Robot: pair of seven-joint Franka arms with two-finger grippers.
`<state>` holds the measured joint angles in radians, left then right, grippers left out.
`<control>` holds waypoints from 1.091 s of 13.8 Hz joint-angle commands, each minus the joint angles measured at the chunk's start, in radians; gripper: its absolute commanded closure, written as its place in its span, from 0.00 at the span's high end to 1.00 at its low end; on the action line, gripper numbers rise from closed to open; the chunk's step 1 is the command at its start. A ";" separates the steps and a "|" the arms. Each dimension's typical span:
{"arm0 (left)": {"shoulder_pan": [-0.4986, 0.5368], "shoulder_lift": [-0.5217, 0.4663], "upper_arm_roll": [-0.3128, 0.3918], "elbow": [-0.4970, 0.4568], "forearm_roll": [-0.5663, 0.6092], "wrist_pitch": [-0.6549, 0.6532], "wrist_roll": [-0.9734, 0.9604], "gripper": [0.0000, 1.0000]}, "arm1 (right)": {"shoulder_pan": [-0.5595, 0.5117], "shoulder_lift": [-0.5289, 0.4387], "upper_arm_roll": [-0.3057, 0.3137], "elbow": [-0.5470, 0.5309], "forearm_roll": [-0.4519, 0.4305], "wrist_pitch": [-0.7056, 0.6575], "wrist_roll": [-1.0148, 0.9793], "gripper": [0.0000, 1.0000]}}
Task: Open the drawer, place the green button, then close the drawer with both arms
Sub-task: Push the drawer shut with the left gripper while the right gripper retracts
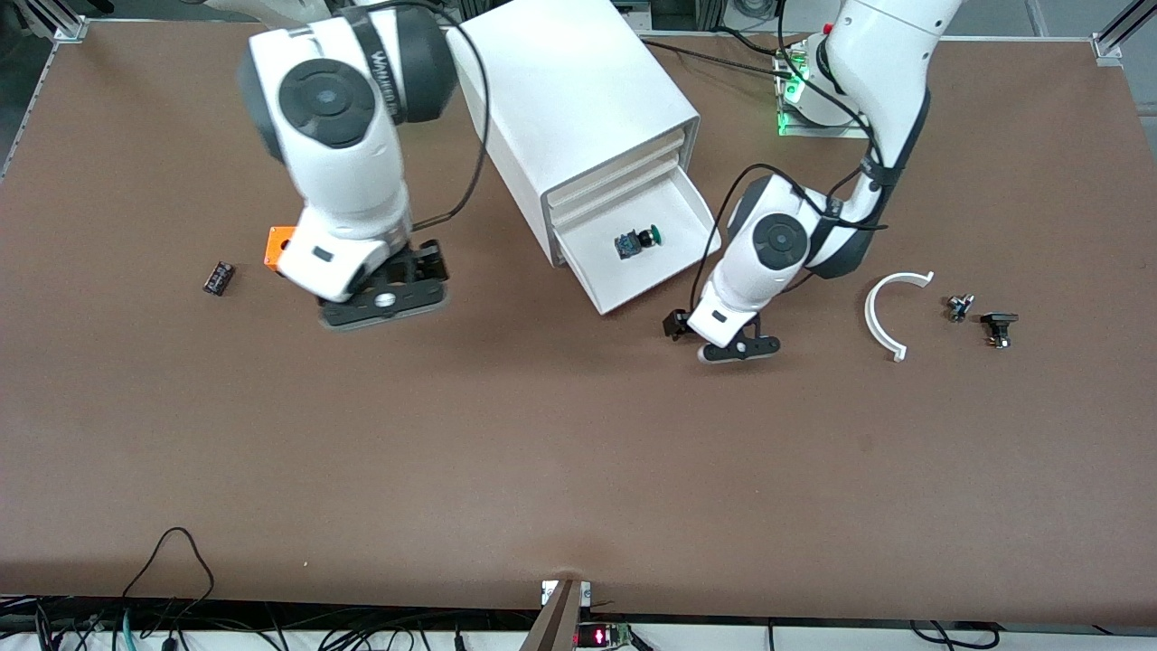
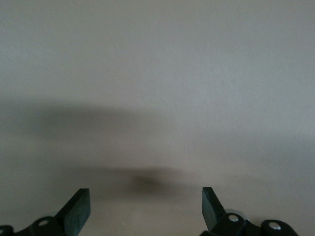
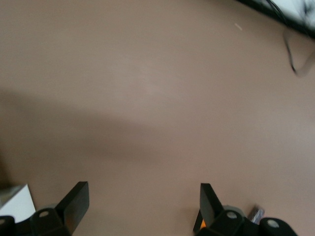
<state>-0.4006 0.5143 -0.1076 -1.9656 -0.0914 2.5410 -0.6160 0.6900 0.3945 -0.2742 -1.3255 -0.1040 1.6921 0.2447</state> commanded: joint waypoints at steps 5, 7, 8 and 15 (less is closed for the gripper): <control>-0.044 -0.088 -0.133 -0.153 -0.010 -0.014 -0.224 1.00 | -0.392 -0.170 0.021 -0.128 0.126 -0.002 0.035 1.00; -0.044 -0.092 -0.219 -0.170 -0.010 -0.014 -0.367 1.00 | -0.510 -0.215 0.085 -0.196 0.124 0.011 -0.010 1.00; -0.044 -0.092 -0.250 -0.176 -0.010 -0.013 -0.430 1.00 | -0.579 -0.235 0.130 -0.227 0.124 0.027 -0.027 1.00; 0.002 -0.131 -0.276 -0.168 0.004 -0.054 -0.498 1.00 | -0.623 -0.347 0.155 -0.351 0.118 0.008 -0.174 1.00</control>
<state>-0.4382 0.4393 -0.3828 -2.1192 -0.0914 2.5029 -1.1113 0.0835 0.1057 -0.1384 -1.6193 0.0098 1.7023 0.1167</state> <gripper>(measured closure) 0.000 0.000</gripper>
